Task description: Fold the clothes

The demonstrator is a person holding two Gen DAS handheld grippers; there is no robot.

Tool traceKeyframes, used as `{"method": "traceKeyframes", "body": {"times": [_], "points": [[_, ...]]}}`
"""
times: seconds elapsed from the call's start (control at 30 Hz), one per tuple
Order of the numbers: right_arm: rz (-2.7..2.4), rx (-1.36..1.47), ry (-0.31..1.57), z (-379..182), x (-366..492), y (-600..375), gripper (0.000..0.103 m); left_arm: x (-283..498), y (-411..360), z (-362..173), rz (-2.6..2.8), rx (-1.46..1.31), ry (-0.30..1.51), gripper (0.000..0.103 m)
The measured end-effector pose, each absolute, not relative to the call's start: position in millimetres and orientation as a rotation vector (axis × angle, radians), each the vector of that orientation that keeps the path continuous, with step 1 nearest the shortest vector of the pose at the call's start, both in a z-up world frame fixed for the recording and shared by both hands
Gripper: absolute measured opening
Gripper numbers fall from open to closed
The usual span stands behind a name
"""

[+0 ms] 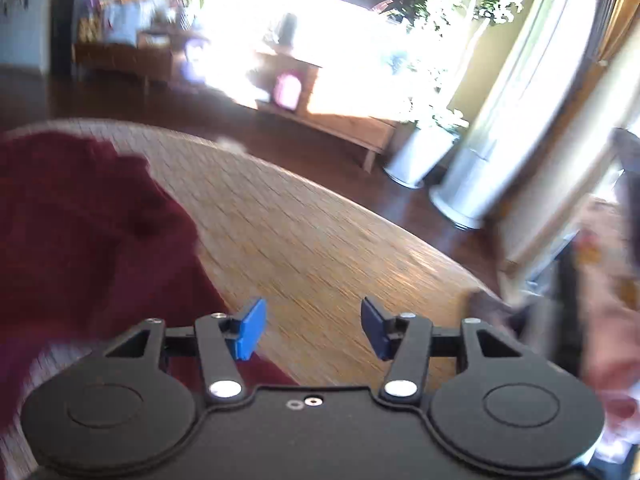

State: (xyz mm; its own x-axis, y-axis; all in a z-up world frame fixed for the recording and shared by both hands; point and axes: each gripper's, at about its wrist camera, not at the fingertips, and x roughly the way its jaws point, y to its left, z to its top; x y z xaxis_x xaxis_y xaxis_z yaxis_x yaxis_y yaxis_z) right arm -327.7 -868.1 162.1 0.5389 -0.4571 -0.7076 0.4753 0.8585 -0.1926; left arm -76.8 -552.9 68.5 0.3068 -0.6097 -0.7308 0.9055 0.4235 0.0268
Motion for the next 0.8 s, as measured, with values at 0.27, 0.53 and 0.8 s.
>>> {"method": "traceKeyframes", "body": {"times": [0.27, 0.53, 0.8], "points": [[-0.357, 0.088, 0.887, 75, -194, -862, 0.103, -79, -548, 66, -1.060, 0.461, 0.679, 0.103], [-0.354, 0.181, 0.896, 48, -158, -874, 0.103, -79, -546, 64, -1.065, 0.442, 0.650, 0.103], [-0.362, 0.201, 0.873, 42, -150, -873, 0.103, -76, -546, 62, -1.073, 0.426, 0.622, 0.103]]}}
